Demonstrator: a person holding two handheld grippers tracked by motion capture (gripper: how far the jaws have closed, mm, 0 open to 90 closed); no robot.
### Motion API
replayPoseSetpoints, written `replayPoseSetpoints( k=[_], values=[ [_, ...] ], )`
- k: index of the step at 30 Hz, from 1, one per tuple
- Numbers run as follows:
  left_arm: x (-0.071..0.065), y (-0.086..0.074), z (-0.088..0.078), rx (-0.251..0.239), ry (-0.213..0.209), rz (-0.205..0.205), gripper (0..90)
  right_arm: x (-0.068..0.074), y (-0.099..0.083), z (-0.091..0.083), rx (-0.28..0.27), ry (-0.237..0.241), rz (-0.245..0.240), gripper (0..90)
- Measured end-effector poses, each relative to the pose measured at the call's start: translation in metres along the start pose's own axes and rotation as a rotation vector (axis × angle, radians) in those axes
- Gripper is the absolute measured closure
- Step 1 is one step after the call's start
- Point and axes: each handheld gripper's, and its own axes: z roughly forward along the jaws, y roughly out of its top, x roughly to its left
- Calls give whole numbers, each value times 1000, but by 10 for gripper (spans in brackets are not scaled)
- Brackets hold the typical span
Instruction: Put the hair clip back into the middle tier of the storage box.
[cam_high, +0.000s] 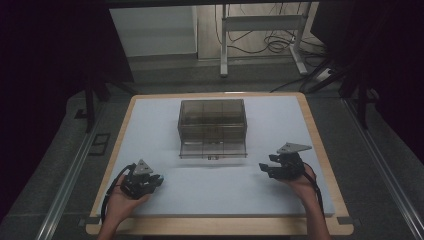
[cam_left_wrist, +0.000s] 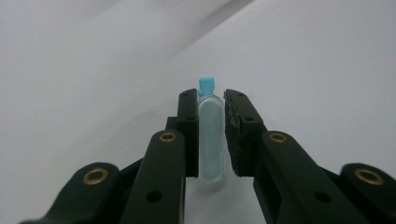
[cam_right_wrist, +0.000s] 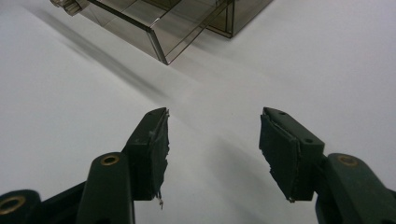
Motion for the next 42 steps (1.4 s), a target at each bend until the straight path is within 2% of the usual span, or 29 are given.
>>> replayPoseSetpoints(
  k=[8,20,24,42],
  values=[
    [2,3,-1,-6,-4,3,773,-1,0,1,5,3,2,410],
    [6,13,-6,-40,-12,1,773,0,0,-1,-3,5,5,410],
    [7,18,-9,-70,-24,-2,773,0,0,-2,-1,7,8,410],
    [11,31,-12,-93,-10,15,773,0,0,0,7,15,6,401]
  ],
)
